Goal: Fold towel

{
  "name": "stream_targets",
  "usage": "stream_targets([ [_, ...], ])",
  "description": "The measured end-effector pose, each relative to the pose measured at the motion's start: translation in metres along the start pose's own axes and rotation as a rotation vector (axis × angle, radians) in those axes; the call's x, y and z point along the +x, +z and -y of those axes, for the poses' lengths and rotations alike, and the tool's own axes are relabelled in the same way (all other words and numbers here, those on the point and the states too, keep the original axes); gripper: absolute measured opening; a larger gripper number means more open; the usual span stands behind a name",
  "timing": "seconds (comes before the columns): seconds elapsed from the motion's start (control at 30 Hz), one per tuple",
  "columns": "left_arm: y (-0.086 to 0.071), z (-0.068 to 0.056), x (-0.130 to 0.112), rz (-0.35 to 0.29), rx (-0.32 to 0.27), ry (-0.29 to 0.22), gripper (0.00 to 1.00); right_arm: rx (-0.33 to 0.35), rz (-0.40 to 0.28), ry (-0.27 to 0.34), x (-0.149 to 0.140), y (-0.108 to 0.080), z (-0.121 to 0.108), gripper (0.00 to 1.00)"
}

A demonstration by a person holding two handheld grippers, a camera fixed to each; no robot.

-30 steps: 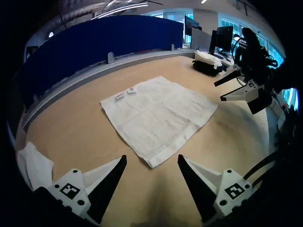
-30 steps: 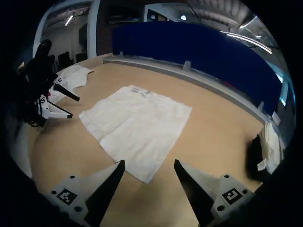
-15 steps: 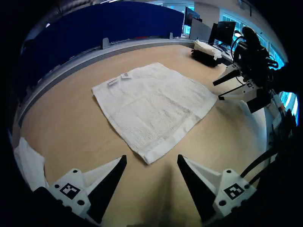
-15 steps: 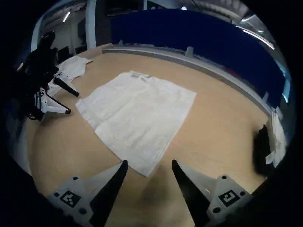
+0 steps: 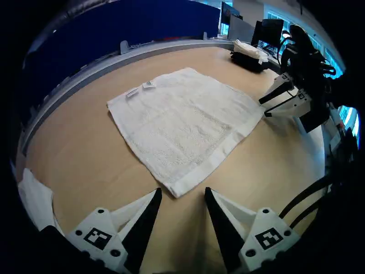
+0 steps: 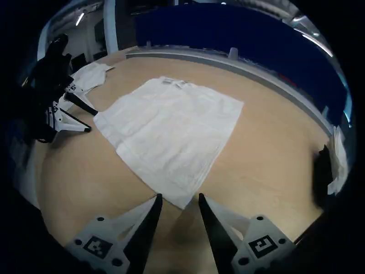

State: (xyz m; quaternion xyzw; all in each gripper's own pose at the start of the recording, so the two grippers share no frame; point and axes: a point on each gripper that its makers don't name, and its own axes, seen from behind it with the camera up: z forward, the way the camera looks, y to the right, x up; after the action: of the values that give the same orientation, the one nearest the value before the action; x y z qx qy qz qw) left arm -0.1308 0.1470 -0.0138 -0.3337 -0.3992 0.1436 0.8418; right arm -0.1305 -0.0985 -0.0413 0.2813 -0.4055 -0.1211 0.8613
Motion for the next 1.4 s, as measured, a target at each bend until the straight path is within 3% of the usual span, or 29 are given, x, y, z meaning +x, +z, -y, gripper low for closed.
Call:
stream_targets([
  [0.13, 0.0014, -0.001, -0.0001, 0.001, -0.002, -0.002, 0.6, -0.002, 0.002, 0.007, -0.0027, 0.0016, -0.0003, 0.49],
  [0.27, 0.002, -0.0012, 0.0006, 0.001, 0.001, 0.004, 0.54, -0.001, -0.001, 0.017, -0.0028, 0.002, -0.0004, 0.49],
  [0.4, 0.0022, -0.0028, 0.0013, 0.0, 0.0, -0.004, 0.53, -0.011, -0.003, 0.012, -0.0028, 0.0027, -0.003, 0.39],
  [0.73, 0.0009, -0.0032, -0.0006, 0.001, 0.004, -0.023, 0.44, -0.008, -0.003, 0.005, -0.0025, 0.0024, -0.0028, 0.3],
  [1.13, 0.0009, 0.004, -0.0014, 0.014, 0.026, -0.034, 0.14, -0.014, 0.003, -0.004, -0.0031, 0.0004, -0.0028, 0.17],
  [1.4, -0.0011, -0.0026, -0.0004, 0.01, -0.006, -0.039, 0.09, -0.014, 0.009, 0.019, -0.0018, -0.0002, -0.0032, 0.13],
])
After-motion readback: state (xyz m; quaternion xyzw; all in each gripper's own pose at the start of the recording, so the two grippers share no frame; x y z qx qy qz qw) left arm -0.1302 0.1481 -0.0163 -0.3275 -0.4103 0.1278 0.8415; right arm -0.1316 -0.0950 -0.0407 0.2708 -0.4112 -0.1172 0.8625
